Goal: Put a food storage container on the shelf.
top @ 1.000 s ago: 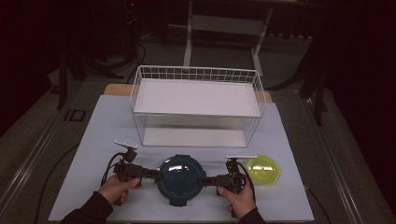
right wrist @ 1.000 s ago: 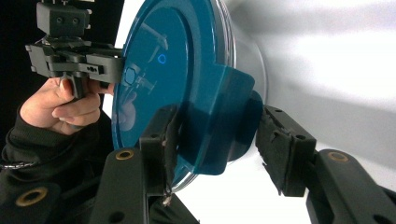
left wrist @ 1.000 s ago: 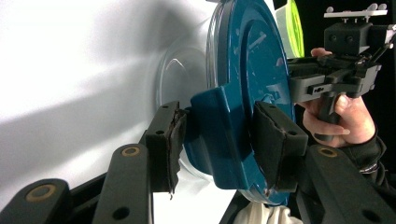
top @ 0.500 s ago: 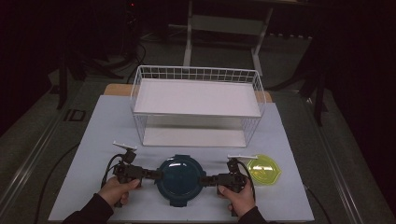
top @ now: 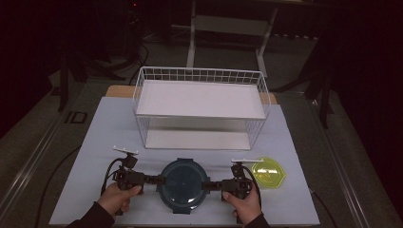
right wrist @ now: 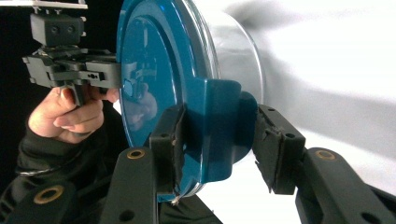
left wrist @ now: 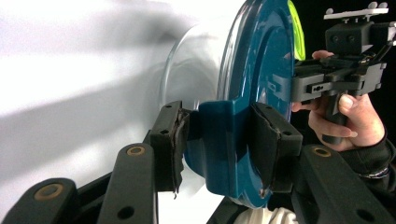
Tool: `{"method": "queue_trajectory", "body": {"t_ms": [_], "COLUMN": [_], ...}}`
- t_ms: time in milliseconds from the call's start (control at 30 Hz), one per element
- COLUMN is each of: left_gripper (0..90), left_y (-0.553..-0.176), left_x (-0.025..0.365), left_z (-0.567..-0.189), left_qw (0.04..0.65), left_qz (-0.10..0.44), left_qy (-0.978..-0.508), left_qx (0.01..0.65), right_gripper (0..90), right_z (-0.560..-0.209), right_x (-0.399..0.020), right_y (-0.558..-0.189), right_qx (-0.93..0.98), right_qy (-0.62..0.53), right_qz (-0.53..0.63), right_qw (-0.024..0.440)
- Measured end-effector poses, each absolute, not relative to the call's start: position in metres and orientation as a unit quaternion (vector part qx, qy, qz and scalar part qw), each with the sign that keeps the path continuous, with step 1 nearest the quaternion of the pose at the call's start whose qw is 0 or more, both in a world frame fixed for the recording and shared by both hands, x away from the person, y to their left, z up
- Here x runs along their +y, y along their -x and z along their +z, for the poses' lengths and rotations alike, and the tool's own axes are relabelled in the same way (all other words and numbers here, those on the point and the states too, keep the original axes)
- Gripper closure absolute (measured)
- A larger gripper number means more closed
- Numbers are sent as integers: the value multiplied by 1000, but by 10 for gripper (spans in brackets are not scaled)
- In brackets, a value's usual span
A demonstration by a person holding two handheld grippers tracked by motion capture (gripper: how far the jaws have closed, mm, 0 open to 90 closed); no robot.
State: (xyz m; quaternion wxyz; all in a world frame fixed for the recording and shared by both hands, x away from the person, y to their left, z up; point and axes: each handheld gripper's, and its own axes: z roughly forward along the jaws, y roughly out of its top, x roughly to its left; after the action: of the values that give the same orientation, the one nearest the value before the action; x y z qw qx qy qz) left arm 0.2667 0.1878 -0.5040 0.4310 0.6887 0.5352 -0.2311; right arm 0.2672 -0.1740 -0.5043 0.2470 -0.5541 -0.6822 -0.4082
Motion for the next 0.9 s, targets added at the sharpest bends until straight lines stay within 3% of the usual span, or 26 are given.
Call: {"method": "queue_trajectory", "body": {"t_ms": [900], "left_gripper": [564], "left_y": [-269], "left_x": [179], "left_z": [-451], "left_qw": [473], "left_qz": [-190], "left_qy": [-688], "left_qx": [516], "right_gripper": [553], "right_z": [-451], "right_x": [-182], "right_y": [-269], "right_qx": [-700], "right_qy": [523], "right_qz": [-446], "right_qw": [195]}}
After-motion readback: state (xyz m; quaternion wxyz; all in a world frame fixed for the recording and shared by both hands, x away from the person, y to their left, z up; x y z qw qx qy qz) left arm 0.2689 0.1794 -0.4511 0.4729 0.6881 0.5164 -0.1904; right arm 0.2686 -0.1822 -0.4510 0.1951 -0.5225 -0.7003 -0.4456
